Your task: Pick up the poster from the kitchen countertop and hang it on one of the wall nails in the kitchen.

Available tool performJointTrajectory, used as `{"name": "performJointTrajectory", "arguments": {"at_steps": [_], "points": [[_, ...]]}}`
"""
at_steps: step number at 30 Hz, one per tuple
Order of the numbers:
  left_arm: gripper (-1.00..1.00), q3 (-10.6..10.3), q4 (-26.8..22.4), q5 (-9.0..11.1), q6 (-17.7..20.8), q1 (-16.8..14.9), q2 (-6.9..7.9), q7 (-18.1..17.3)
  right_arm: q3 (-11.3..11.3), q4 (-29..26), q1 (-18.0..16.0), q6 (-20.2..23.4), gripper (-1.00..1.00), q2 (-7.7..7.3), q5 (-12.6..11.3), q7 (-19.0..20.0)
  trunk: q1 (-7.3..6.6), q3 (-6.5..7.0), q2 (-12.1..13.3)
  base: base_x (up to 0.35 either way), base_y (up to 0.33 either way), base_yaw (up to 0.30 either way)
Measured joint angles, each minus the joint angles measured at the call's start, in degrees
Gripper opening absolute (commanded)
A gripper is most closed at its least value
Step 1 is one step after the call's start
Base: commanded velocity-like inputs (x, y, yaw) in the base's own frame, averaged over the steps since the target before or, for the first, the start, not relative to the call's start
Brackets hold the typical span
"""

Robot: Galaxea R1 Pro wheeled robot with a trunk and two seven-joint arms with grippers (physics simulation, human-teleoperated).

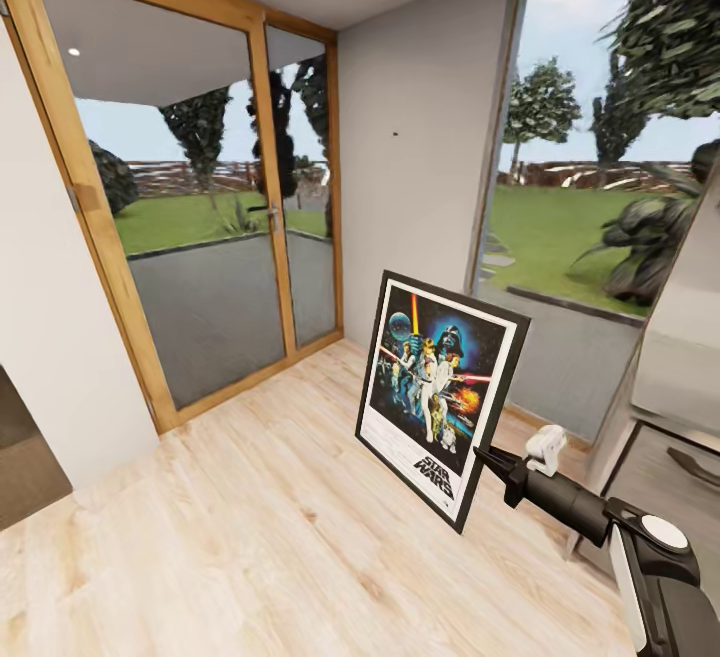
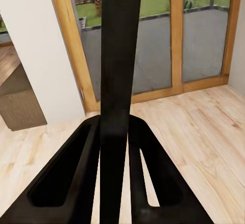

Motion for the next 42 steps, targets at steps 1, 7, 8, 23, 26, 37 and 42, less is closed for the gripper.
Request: {"name": "performJointTrajectory", "arguments": {"at_steps": [1, 7, 8, 23, 26, 37, 42], "points": [[1.00, -0.01, 0.00, 0.00, 0.00, 0.00, 0.02, 0.00, 0.00, 0.00, 0.00, 0.00, -1.00, 0.00, 0.01, 0.00, 0.00, 0.00, 0.00, 0.226, 0.296, 0.000], [1.00, -0.07, 0.00, 0.00, 0.04, 0.00, 0.02, 0.00, 0.02, 0.00, 0.00, 0.00, -1.00, 0.00, 0.03, 0.00, 0.00, 0.00, 0.00, 0.248, 0.277, 0.000], [1.00, -0.07, 0.01, 0.00, 0.05, 0.00, 0.02, 0.00, 0.01, 0.00, 0.00, 0.00, -1.00, 0.00, 0.01, 0.00, -0.01, 0.00, 0.00, 0.268, 0.253, 0.000], [1.00, -0.08, 0.02, 0.00, 0.01, 0.00, 0.01, 0.00, 0.00, -0.01, 0.00, 0.02, -1.00, 0.00, 0.05, 0.00, -0.01, 0.00, 0.00, 0.305, 0.184, 0.000], [1.00, -0.08, 0.02, 0.00, -0.01, 0.00, 0.01, 0.00, 0.00, -0.01, 0.00, 0.01, -1.00, 0.01, 0.02, 0.00, -0.01, 0.00, 0.00, 0.321, 0.151, 0.000], [1.00, -0.08, 0.01, 0.00, 0.07, 0.00, 0.04, 0.00, 0.08, -0.01, 0.00, 0.00, -1.00, 0.00, 0.01, 0.00, -0.01, 0.00, 0.00, 0.321, 0.163, 0.000], [1.00, -0.08, 0.01, 0.00, 0.08, 0.00, 0.03, 0.00, 0.08, -0.01, 0.00, 0.00, -1.00, 0.00, 0.01, 0.00, -0.01, 0.00, 0.00, 0.314, 0.204, 0.000]]}}
